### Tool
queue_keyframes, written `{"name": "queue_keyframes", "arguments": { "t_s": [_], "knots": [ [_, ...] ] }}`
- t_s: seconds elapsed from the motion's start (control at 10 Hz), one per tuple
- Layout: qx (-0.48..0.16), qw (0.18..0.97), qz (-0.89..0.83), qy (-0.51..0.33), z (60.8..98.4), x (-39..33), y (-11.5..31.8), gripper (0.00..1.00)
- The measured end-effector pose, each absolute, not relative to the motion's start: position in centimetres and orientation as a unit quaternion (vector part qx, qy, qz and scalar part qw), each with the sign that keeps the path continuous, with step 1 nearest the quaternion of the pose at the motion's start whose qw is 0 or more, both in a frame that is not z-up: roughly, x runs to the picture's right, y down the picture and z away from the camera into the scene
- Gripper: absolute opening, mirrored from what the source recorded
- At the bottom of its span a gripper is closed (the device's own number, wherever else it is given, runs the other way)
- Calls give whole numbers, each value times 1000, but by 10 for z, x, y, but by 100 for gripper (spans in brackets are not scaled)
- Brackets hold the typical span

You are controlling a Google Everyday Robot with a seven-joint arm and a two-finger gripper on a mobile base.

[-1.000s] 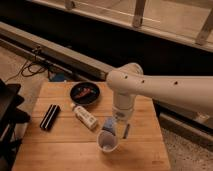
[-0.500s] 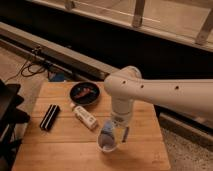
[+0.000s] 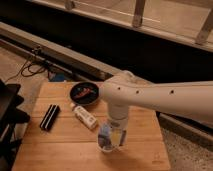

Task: Place the white sponge in the ceramic cup

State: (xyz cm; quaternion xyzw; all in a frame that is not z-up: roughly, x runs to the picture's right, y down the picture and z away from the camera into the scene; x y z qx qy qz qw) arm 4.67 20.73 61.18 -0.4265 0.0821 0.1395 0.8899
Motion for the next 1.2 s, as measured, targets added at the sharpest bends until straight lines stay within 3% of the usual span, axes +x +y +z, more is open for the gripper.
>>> {"name": "queue_keyframes", "arguments": {
  "t_s": [0.2,0.8,0.9,1.2],
  "knots": [
    [-436,887,133,76,618,39,220,9],
    [-445,881,147,65,635,37,225,67],
    [-445,880,149,66,639,38,224,71],
    [-448,879,148,64,641,37,225,71]
  ]
}}
